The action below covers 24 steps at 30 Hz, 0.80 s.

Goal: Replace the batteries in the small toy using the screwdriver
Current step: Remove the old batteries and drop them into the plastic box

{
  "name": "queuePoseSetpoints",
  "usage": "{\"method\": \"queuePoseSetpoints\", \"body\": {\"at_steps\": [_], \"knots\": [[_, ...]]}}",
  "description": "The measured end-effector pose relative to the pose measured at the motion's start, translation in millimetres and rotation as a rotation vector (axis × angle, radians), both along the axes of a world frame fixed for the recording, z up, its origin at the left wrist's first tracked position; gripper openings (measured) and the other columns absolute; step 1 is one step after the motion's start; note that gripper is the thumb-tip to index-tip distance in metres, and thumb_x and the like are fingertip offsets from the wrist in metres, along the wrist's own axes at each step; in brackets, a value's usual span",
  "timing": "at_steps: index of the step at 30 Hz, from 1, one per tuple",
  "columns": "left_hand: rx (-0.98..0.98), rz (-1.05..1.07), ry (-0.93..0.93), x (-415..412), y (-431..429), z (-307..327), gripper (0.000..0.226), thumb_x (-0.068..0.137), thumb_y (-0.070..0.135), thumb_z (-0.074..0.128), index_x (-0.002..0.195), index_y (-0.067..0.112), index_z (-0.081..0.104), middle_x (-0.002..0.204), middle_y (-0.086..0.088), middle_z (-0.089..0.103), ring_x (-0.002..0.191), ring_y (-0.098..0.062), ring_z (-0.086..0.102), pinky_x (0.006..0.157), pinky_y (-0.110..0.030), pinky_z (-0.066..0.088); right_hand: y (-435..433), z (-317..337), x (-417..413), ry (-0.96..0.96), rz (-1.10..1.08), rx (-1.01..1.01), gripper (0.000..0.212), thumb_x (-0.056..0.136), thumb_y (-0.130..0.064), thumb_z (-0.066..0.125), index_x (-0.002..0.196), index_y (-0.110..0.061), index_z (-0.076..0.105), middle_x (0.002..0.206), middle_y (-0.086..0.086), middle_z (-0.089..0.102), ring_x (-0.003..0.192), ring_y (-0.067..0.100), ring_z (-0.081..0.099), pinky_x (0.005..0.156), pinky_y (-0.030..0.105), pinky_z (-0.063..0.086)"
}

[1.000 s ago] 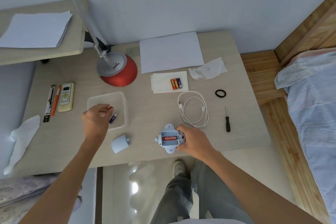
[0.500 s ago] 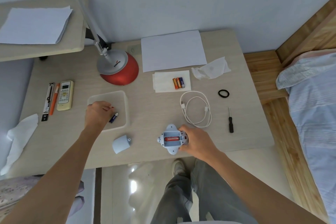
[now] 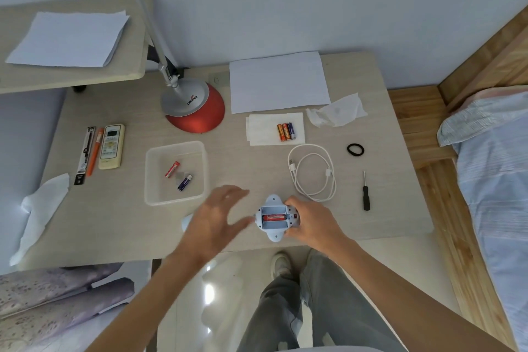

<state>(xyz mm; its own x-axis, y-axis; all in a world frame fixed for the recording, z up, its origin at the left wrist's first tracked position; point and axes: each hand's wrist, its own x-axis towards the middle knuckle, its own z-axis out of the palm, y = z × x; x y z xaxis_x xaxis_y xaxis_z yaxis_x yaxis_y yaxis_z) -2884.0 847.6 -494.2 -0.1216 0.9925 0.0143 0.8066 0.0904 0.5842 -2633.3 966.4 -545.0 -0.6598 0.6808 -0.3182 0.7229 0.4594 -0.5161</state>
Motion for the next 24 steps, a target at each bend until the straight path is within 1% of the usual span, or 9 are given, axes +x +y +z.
{"method": "queuePoseSetpoints", "body": {"at_steps": [2,4,6,9,12,15,17,20,24], "knots": [[-0.128,-0.087,-0.026,17.0,-3.8,-16.4,0.078,0.088,0.046,0.087,0.156,0.031,0.052,0.151,0.004,0.051,0.138,-0.014,0.053,0.110,-0.032,0.053,0.1,1.0,-0.5,-0.007,-0.001,0.006,0.056,0.080,-0.044,0.087,0.123,-0.030,0.055,0.104,-0.011,0.071,0.088,0.011,0.068,0.076,0.032,0.062],[-0.187,-0.124,-0.070,26.5,-4.7,-34.9,0.087,0.085,0.047,0.088,0.160,0.039,0.044,0.154,0.007,0.043,0.138,-0.012,0.049,0.111,-0.033,0.053,0.3,1.6,-1.1,-0.017,0.001,0.009,0.055,0.080,-0.044,0.086,0.122,-0.030,0.054,0.100,-0.011,0.070,0.084,0.009,0.066,0.075,0.031,0.061],[-0.170,-0.121,-0.165,33.0,-4.0,-50.5,0.088,0.082,0.043,0.092,0.157,0.041,0.046,0.149,0.007,0.043,0.131,-0.011,0.052,0.107,-0.033,0.056,0.4,2.0,-1.6,-0.025,-0.002,0.007,0.055,0.079,-0.044,0.085,0.122,-0.031,0.053,0.098,-0.011,0.069,0.083,0.011,0.067,0.074,0.033,0.062],[-0.100,-0.038,-0.340,41.1,-4.2,-69.1,0.085,0.075,0.035,0.099,0.149,0.031,0.056,0.138,0.005,0.050,0.122,-0.014,0.057,0.098,-0.033,0.060,-0.4,0.7,-2.5,-0.022,-0.004,0.022,0.055,0.079,-0.045,0.085,0.120,-0.031,0.053,0.098,-0.011,0.068,0.083,0.012,0.067,0.073,0.035,0.063],[-0.114,0.083,-0.489,50.2,-4.4,-80.1,0.083,0.073,0.030,0.101,0.144,0.027,0.057,0.136,0.004,0.056,0.123,-0.015,0.060,0.097,-0.032,0.062,-1.0,-0.3,-2.1,-0.011,-0.004,0.024,0.051,0.080,-0.044,0.085,0.118,-0.030,0.053,0.096,-0.010,0.067,0.081,0.012,0.066,0.072,0.035,0.062],[-0.143,0.137,-0.643,59.2,1.3,-83.1,0.081,0.074,0.018,0.100,0.143,0.018,0.057,0.137,0.000,0.061,0.126,-0.024,0.062,0.098,-0.029,0.061,-1.4,-2.0,-1.5,-0.001,-0.010,0.017,0.049,0.079,-0.045,0.085,0.114,-0.030,0.053,0.092,-0.010,0.066,0.078,0.012,0.064,0.071,0.037,0.062],[-0.144,0.173,-0.709,61.8,5.3,-83.6,0.078,0.074,0.009,0.099,0.140,0.011,0.059,0.136,-0.003,0.062,0.127,-0.023,0.062,0.098,-0.026,0.060,-1.7,-2.3,-0.9,0.009,-0.017,0.006,0.049,0.079,-0.046,0.084,0.113,-0.031,0.053,0.090,-0.010,0.065,0.076,0.011,0.063,0.070,0.037,0.061],[-0.176,0.220,-0.785,60.6,6.6,-84.4,0.077,0.073,0.007,0.099,0.139,0.011,0.061,0.135,-0.003,0.063,0.127,-0.021,0.062,0.098,-0.027,0.060,-1.2,-3.0,0.0,0.013,-0.021,-0.010,0.050,0.078,-0.046,0.084,0.114,-0.032,0.053,0.091,-0.010,0.065,0.078,0.010,0.063,0.071,0.037,0.061],[-0.203,0.253,-0.854,59.2,7.0,-83.5,0.076,0.073,0.006,0.099,0.139,0.014,0.063,0.135,-0.003,0.063,0.127,-0.021,0.062,0.099,-0.033,0.062,-3.2,0.9,2.6,0.032,-0.003,-0.011,0.057,0.081,-0.048,0.081,0.127,-0.034,0.051,0.105,-0.012,0.064,0.088,0.008,0.064,0.079,0.035,0.061]]}}
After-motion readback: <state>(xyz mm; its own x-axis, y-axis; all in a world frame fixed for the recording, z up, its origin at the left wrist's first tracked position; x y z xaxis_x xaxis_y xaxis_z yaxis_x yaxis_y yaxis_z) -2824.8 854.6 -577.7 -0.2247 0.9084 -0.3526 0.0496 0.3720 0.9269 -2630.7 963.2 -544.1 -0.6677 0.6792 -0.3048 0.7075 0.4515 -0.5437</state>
